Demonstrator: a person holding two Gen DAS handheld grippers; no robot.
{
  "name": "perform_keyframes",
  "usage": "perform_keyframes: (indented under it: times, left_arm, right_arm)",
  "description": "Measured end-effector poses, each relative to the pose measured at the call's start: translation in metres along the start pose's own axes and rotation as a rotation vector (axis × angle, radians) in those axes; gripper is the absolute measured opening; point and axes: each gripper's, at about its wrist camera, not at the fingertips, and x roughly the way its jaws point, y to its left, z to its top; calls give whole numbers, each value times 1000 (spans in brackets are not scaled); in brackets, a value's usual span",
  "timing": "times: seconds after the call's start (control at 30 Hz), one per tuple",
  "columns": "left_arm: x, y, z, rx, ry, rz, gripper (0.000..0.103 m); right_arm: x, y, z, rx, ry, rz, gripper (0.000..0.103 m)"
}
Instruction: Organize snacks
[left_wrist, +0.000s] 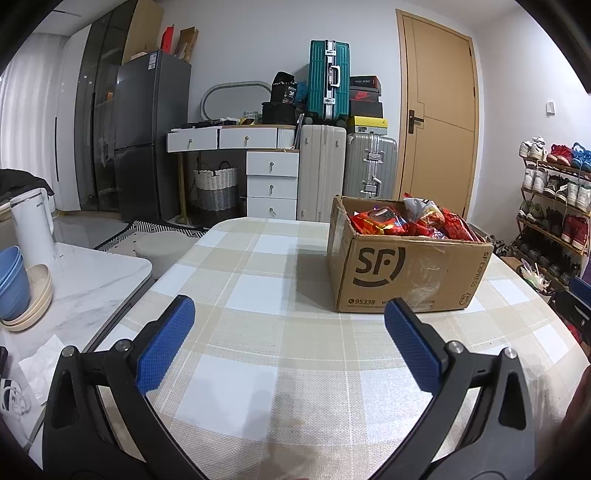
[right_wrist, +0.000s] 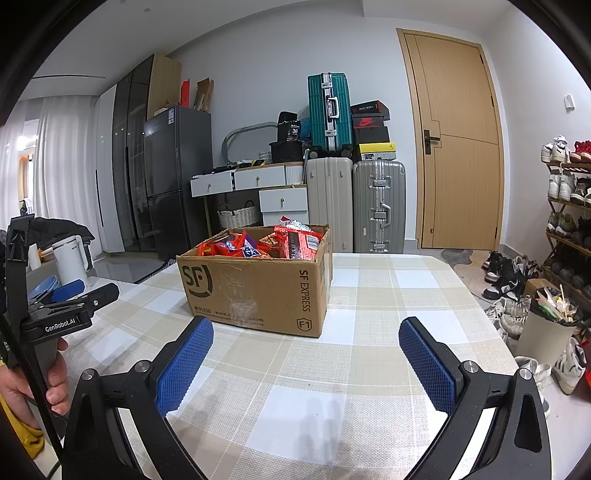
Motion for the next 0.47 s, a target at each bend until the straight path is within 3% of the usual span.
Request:
perform_keyframes:
  times: [0.2,0.47]
  left_arm:
    - [4,5,-1,-31,13,33,103]
    - [6,14,-2,-81,24,5,103]
  right_arm:
    - [0,0,0,0,0,0,102]
    - [0,0,0,1,0,0,102]
